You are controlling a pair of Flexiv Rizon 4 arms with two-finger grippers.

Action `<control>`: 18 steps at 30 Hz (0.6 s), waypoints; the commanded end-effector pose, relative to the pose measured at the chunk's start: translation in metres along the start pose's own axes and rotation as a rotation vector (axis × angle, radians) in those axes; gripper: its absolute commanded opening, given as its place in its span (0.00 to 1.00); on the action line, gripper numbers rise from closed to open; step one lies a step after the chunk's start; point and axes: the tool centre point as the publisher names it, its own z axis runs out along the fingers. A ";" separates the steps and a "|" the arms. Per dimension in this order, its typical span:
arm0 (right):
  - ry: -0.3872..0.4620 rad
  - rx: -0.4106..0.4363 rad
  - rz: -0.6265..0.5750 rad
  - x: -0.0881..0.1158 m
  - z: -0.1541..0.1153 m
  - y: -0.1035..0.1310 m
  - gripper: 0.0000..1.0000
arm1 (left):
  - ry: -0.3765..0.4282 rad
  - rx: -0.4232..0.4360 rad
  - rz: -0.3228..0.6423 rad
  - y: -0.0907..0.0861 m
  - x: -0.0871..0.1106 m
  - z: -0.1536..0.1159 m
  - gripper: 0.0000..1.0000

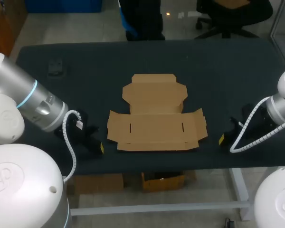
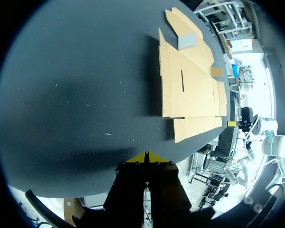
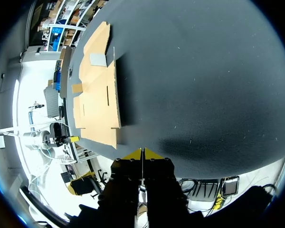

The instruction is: Assemble the packaging by folding the flat box into shape, placing the metal phone stand inside, and closing the box properly

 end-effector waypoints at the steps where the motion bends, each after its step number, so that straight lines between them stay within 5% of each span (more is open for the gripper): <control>1: 0.015 0.006 0.001 -0.001 0.008 0.001 0.00 | 0.012 -0.024 -0.001 -0.010 -0.002 0.009 0.00; 18: 0.039 0.050 -0.002 0.009 0.037 0.000 0.00 | 0.039 -0.046 -0.007 -0.018 -0.003 0.020 0.00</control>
